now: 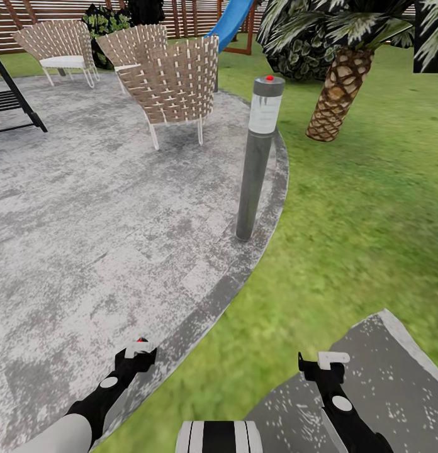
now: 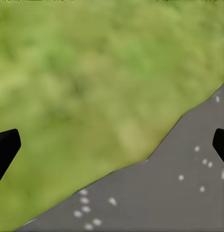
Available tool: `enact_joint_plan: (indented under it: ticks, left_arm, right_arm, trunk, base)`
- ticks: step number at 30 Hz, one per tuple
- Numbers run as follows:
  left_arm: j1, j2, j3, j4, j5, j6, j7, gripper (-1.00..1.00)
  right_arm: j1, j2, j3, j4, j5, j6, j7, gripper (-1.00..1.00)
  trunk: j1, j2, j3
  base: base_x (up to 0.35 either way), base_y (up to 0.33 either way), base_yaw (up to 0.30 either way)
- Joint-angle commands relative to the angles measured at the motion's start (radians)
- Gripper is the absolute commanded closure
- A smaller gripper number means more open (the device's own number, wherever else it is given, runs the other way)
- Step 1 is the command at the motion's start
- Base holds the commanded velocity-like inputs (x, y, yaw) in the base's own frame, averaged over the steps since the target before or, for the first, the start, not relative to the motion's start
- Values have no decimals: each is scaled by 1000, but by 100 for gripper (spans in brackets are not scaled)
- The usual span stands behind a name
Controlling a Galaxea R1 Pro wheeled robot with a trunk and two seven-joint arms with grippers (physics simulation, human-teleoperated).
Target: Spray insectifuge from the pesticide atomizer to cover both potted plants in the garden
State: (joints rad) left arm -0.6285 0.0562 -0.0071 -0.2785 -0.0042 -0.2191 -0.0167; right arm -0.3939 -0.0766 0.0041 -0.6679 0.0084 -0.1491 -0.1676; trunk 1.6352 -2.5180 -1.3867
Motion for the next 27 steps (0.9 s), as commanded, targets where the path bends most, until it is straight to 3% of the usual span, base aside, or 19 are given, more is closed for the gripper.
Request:
enact_joint_plan:
  ticks: [1, 27]
  left_arm:
    - [0, 0, -1, 1, 0, -4, -2, -100]
    - [0, 0, -1, 1, 0, -4, -2, -100]
  right_arm:
    - [0, 0, 1, 1, 1, -3, -3, -100]
    - [0, 0, 1, 1, 1, -3, -3, -100]
  trunk:
    - [0, 0, -1]
    - [0, 0, -1]
  base:
    - [19, 0, 0]
    - [23, 0, 0]
